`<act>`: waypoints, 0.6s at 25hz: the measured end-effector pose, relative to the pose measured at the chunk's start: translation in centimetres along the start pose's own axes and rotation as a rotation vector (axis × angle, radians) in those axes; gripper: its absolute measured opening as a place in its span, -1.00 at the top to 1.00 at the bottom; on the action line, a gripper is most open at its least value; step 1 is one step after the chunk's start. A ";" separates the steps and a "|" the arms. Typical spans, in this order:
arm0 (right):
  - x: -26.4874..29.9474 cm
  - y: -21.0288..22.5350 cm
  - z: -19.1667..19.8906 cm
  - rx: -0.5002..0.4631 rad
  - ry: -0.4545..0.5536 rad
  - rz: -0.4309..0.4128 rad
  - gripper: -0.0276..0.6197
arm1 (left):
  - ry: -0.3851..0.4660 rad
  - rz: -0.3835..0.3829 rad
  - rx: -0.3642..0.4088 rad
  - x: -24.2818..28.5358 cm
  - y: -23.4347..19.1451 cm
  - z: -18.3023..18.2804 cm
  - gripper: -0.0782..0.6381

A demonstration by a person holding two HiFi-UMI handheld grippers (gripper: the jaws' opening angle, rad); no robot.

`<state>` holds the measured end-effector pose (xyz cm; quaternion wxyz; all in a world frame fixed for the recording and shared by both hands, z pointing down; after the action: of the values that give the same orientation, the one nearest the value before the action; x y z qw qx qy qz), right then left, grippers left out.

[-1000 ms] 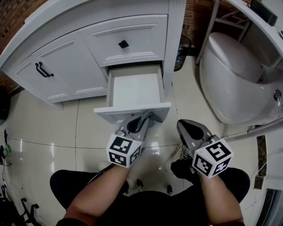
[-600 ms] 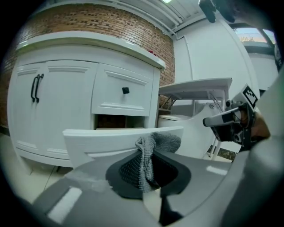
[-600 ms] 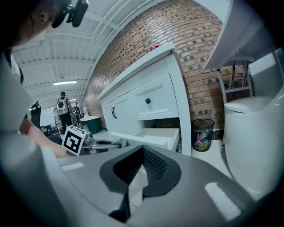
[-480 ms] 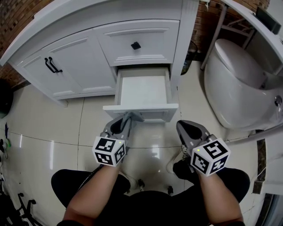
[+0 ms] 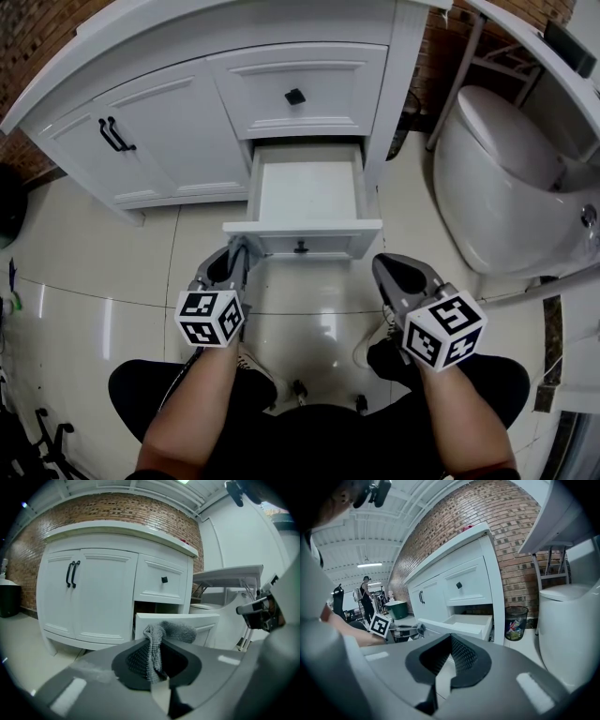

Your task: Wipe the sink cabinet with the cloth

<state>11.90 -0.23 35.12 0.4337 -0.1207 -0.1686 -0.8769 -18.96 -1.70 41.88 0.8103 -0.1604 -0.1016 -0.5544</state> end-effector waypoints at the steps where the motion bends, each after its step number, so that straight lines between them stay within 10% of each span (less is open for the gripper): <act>1: 0.0 -0.1 0.0 -0.001 -0.001 -0.001 0.90 | 0.001 -0.004 -0.003 -0.1 -0.1 0.0 0.68; 15: -0.8 1.0 0.3 0.026 0.016 0.019 0.90 | 0.099 0.376 0.173 4.7 13.9 -7.4 0.68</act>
<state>13.17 -0.16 35.28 0.4447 -0.1097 -0.1752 -0.8715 -4.38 -3.88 34.55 0.9143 -0.0791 -0.0769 -0.3896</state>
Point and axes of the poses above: the fingertips, and each gripper's own axes: x forward along the fingers, y to its right, z out of its underside, the point moved 7 cm from there along -x, backward along the fingers, and after that the axes turned 5 degrees about z, right-handed, at the moved point
